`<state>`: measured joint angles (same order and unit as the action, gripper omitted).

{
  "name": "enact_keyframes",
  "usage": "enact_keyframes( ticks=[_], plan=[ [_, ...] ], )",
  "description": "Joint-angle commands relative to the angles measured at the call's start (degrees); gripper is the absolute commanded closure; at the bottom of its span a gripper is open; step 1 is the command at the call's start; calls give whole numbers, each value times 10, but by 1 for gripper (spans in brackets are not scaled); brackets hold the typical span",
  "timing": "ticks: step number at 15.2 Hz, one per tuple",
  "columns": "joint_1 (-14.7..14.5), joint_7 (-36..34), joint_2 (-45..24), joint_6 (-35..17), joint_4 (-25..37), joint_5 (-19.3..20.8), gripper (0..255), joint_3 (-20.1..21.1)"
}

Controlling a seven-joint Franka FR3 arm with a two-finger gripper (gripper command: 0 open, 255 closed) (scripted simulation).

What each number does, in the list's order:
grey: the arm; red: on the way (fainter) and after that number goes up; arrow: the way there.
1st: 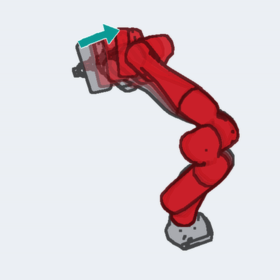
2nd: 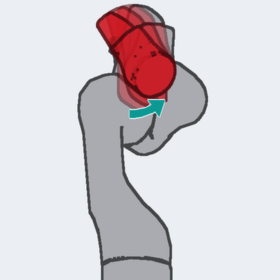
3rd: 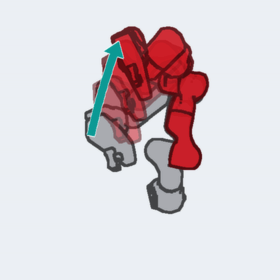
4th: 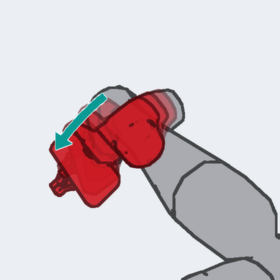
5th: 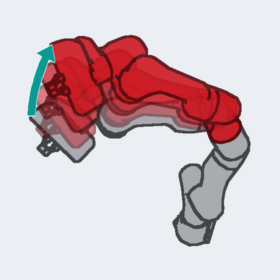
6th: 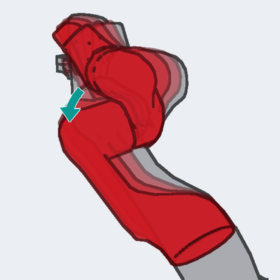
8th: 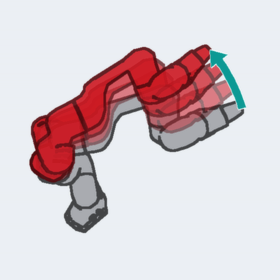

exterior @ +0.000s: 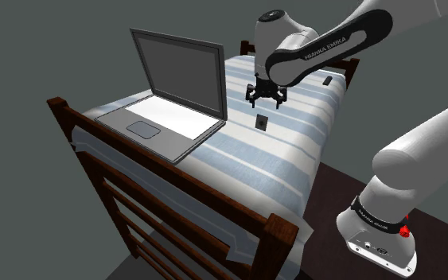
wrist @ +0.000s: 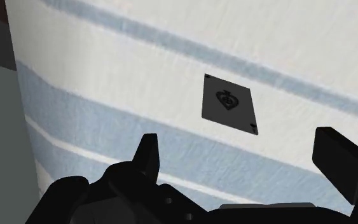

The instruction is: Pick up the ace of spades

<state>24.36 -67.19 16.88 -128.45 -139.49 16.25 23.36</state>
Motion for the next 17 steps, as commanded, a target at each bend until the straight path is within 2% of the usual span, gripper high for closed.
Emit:
enact_keyframes(
  ticks=[1, 2, 3, 10, 12, 13, 17],
  plan=[
    [35, -108, -41, -14, 20, 46, 0, 20],
    [50, -158, -61, -17, 31, 69, 0, 26],
    [52, -171, -66, -17, 33, 76, 0, 27],
    [61, -218, -105, -64, 12, 120, 0, 33],
    [60, -218, -105, -64, 12, 120, 0, 33],
    [60, -219, -105, -65, 11, 120, 255, 33],
    [60, -218, -105, -64, 11, 120, 255, 33]
  ],
)
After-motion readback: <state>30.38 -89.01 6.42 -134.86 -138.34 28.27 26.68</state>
